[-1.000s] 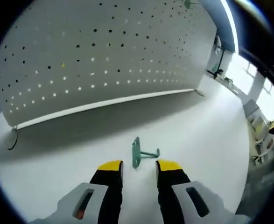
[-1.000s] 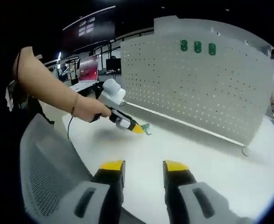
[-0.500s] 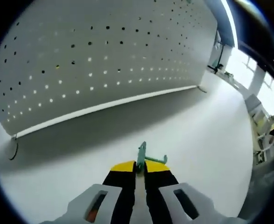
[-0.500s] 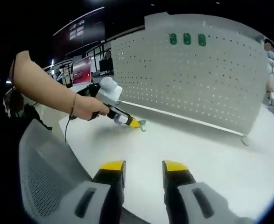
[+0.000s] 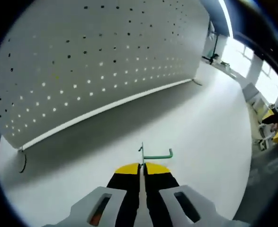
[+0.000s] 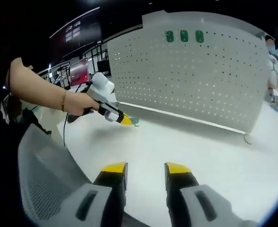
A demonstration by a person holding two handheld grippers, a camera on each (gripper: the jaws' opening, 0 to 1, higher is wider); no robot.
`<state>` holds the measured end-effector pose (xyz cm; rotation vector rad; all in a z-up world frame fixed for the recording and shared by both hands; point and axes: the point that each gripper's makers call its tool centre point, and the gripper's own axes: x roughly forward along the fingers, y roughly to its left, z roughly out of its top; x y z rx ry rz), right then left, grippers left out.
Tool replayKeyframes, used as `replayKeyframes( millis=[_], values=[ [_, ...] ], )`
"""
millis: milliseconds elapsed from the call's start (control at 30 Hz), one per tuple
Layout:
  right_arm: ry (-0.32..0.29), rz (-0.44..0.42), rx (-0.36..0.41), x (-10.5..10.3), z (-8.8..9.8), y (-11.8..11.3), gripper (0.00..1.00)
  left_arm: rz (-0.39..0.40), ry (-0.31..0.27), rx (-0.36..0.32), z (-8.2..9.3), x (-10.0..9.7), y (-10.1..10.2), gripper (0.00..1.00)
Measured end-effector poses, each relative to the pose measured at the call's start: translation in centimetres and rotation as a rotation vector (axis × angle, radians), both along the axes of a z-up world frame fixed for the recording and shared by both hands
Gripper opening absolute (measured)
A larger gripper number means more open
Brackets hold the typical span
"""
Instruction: Insert the hook assembly into the mounting plate slot until the hook locks in place.
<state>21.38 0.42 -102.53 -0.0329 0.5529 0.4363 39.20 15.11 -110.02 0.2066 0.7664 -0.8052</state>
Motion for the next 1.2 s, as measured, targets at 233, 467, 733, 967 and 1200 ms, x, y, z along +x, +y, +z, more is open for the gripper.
replayKeyframes(
  millis=[233,467,733,967,1200],
  values=[
    [0.014,-0.042,0.058,0.8,0.7,-0.3,0.29,0.005,-0.007,-0.031,2.3,-0.3,0.8,0.02],
    [0.033,-0.032,0.064,1.1,1.1,0.7,0.30,0.044,-0.051,-0.089,6.4,-1.7,1.2,0.02],
    [0.051,-0.054,0.203,1.8,2.4,3.2,0.30,0.060,-0.052,-0.219,10.4,-4.4,0.3,0.02],
    [-0.013,-0.034,0.271,3.5,5.1,6.1,0.27,0.053,-0.078,-0.251,11.5,-6.9,0.9,0.02],
    [-0.004,0.005,0.398,5.0,6.8,9.7,0.26,0.071,-0.068,-0.318,12.3,-9.2,1.0,0.02]
  ],
)
